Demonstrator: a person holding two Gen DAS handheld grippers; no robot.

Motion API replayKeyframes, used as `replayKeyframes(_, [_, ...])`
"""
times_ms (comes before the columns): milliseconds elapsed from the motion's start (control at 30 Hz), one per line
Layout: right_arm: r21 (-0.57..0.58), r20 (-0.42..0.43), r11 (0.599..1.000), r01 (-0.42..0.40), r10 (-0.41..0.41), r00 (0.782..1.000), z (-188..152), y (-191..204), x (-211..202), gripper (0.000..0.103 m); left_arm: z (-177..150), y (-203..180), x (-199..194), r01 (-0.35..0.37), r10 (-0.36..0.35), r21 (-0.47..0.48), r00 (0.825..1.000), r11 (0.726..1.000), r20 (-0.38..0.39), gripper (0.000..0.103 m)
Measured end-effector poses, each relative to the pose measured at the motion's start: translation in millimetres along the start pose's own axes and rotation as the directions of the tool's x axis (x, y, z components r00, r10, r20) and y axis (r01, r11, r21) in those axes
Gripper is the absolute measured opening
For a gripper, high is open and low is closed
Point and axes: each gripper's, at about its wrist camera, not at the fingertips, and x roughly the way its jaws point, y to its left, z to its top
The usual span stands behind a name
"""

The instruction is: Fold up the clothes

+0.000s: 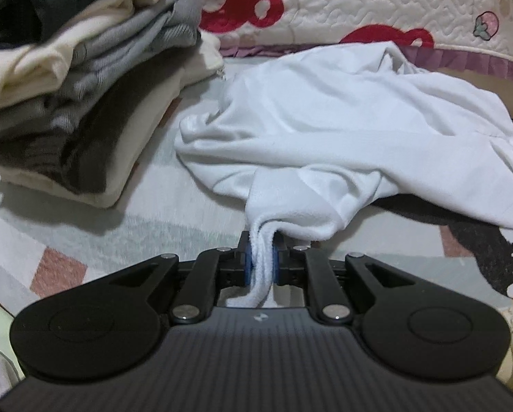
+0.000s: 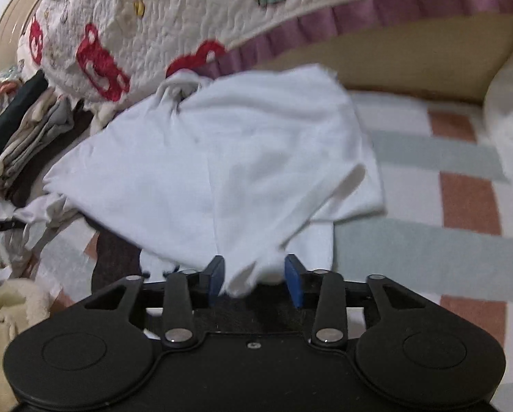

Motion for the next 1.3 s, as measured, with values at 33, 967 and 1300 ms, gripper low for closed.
replayKeyframes(33, [0.007,0.017,1.000,0.007,-0.007,1.000,2.4,0.9,-2.0,0.054,-0.7,0.5,1.1,0.000,0.000,-0.002,1.000,1.000,-0.004,0.010])
replayKeyframes(967, [0.080,0.026,0.986,-0.146,0.145,0.989,-0.8,17.8,33.9,0.011,-5.1,4.6,10.9,0.008,-0.008,-0.012,0.998,1.000,-0.059,0.011])
replayKeyframes(1300, [-0.058,-0.022,0.997,0.046,-0.047,0.999,-18.7,31.6,45.8,0.054,-7.9,2.2,18.9,0.018,-0.018,-0.002,0.995,1.000,-0.100,0.020])
